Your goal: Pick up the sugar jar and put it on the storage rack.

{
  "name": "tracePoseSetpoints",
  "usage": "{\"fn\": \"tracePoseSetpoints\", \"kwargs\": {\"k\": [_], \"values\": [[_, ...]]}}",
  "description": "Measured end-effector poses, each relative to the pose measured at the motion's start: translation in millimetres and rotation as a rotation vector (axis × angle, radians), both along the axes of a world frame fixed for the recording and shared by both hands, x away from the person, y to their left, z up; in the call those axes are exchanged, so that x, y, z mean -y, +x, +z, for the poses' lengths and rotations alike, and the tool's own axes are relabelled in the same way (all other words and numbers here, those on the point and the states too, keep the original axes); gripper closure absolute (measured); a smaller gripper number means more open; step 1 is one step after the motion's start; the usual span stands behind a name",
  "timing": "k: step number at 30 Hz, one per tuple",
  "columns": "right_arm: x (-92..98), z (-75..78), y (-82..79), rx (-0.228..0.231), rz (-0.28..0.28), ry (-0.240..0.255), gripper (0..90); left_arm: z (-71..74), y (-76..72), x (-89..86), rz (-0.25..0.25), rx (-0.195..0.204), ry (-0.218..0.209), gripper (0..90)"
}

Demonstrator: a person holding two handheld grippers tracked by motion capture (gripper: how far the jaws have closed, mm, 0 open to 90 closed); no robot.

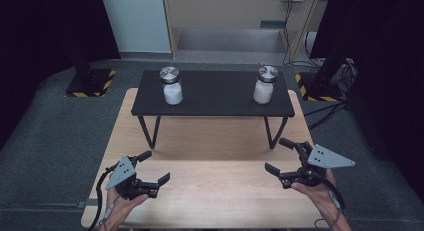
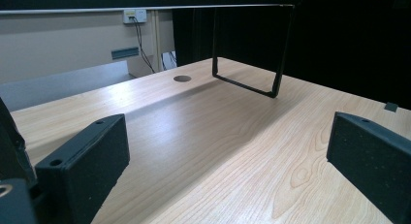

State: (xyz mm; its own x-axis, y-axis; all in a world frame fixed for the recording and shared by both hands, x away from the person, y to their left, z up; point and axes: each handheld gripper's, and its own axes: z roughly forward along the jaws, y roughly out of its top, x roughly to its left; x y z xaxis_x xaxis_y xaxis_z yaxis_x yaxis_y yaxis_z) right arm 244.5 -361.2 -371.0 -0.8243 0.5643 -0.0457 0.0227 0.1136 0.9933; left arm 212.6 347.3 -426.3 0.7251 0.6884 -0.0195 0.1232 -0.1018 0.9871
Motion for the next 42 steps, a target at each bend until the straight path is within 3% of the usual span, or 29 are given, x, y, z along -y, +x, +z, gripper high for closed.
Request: {"fn": "tracePoseSetpoints", "kwargs": {"k": [4, 14, 21, 28, 32, 42], "values": [[-3.2, -11.5, -5.1, 0.002, -0.005, 0.019, 9.0, 0.0, 0.0, -0.2, 0.0, 0.001, 0.0, 0.5], [-14.8, -26.9, -19.7, 0.016, -0.029, -0.035, 9.1, 0.0, 0.7, 0.3, -0.013, 0.005, 0.004, 0.8], [-17.7, -39.0, -25.9, -0.001, -0.053, -0.033, 9.1, -0.3, 0.3, 0.4, -0.017, 0.009, 0.001, 0.8], [-16.6, -52.8, -35.9, -0.011, -0.125, -0.027, 8.8, -0.5, 0.7, 2.5, -0.028, 0.014, 0.006, 0.6], [-15.8, -55.1, -40.7, 0.002, -0.166, -0.049, 8.8, -0.8, 0.4, 2.1, -0.027, 0.017, 0.0, 0.5], [-5.5, -61.4, -50.2, 0.009, -0.253, -0.014, 8.8, -1.9, -1.5, 1.0, -0.016, 0.022, -0.015, 0.5]]}}
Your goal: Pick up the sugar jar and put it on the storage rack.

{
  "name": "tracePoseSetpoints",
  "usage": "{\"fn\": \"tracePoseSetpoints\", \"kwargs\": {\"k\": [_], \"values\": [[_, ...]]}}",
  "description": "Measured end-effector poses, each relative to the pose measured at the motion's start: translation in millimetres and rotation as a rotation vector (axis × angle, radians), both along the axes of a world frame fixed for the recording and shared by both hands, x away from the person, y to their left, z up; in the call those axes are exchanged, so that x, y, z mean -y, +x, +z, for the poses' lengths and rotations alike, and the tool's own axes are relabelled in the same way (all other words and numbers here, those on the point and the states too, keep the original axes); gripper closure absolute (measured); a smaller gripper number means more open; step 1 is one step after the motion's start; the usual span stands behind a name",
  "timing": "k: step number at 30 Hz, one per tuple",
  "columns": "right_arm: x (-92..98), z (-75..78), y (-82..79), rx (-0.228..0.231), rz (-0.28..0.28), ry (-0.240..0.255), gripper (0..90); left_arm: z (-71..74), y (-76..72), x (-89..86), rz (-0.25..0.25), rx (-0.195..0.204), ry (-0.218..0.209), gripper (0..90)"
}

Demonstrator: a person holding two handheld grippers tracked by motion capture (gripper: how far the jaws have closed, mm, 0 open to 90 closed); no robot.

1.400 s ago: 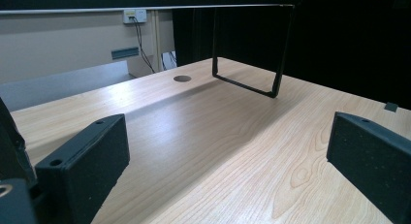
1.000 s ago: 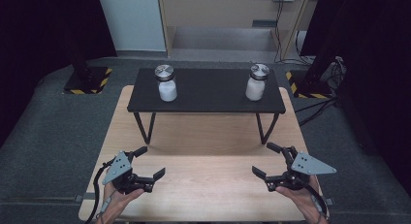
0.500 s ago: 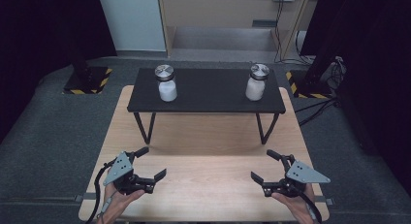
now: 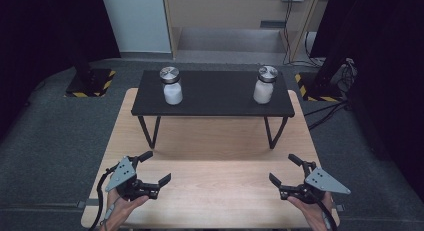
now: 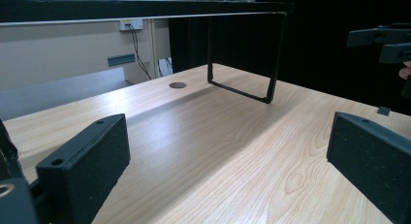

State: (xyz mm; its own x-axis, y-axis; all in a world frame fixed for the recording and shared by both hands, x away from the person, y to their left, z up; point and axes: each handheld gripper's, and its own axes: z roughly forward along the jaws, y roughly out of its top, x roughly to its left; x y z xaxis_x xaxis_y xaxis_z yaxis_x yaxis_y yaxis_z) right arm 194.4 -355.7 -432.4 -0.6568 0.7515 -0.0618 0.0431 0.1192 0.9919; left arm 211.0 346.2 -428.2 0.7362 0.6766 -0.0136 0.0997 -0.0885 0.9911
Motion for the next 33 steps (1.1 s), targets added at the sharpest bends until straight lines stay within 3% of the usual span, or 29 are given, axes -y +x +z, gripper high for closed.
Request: {"fn": "tracePoseSetpoints", "kwargs": {"k": [33], "values": [[-0.6, -0.6, -1.6, -0.004, 0.001, -0.009, 9.6, 0.4, 0.8, 0.8, -0.01, -0.004, 0.005, 0.5]]}}
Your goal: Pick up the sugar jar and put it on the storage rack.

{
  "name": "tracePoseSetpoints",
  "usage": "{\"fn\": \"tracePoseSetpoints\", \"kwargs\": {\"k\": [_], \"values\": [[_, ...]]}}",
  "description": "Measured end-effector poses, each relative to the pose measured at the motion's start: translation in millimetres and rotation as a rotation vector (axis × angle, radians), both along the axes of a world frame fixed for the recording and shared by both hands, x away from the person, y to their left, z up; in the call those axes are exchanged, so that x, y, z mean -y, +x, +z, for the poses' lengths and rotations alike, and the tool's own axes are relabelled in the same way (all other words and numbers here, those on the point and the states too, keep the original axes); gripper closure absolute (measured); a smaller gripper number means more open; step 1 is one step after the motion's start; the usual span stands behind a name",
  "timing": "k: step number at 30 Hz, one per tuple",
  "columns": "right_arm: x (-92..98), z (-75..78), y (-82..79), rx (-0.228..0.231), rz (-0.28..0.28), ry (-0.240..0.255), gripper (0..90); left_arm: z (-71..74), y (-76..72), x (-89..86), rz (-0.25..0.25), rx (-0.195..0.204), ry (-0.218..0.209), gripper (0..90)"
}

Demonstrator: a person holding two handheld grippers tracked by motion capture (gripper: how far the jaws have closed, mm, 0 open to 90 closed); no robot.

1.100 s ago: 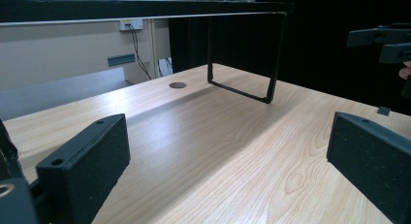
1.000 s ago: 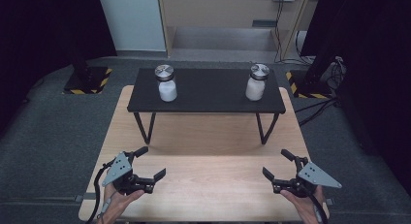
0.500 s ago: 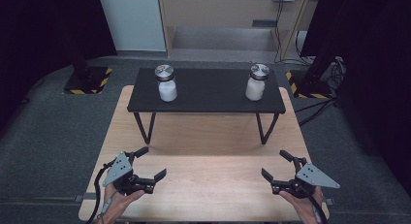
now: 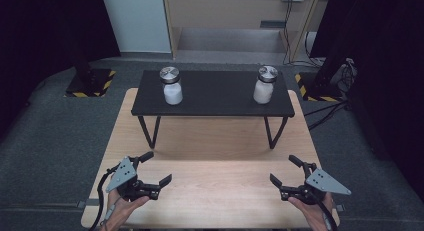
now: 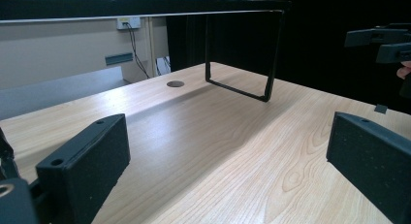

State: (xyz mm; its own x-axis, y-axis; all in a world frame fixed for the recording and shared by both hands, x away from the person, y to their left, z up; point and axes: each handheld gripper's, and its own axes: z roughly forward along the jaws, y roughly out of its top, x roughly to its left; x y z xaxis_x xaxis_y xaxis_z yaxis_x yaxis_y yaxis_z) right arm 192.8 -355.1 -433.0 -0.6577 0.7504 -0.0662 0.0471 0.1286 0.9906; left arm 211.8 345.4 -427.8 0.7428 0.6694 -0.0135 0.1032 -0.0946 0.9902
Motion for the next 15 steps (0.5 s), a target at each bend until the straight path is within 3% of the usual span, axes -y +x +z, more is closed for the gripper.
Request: {"fn": "tracePoseSetpoints", "kwargs": {"k": [15], "values": [[0.4, 0.0, 0.1, 0.0, 0.0, 0.001, 9.6, 0.3, 1.4, 0.4, 0.0, -0.001, 0.002, 0.5]]}}
